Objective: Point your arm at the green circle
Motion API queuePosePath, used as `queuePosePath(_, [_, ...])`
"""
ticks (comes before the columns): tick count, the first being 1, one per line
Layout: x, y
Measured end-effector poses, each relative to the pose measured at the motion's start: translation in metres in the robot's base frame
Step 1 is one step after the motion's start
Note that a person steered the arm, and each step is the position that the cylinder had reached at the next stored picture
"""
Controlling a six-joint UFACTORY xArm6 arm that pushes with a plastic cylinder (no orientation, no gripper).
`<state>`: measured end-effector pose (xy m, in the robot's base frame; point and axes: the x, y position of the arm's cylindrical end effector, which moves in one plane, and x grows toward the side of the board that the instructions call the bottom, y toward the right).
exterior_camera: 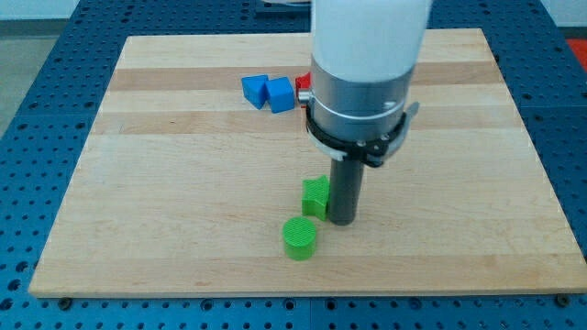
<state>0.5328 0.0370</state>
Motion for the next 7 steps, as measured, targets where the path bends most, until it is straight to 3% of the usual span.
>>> queuePosePath(1, [-0.04,0.0])
queuePosePath(4, [-0.065,-0.008])
queuePosePath(5, [-0.101,-0.012])
queuePosePath(6, [-0.112,-0.028])
queuePosePath(7, [-0.082,-0.082])
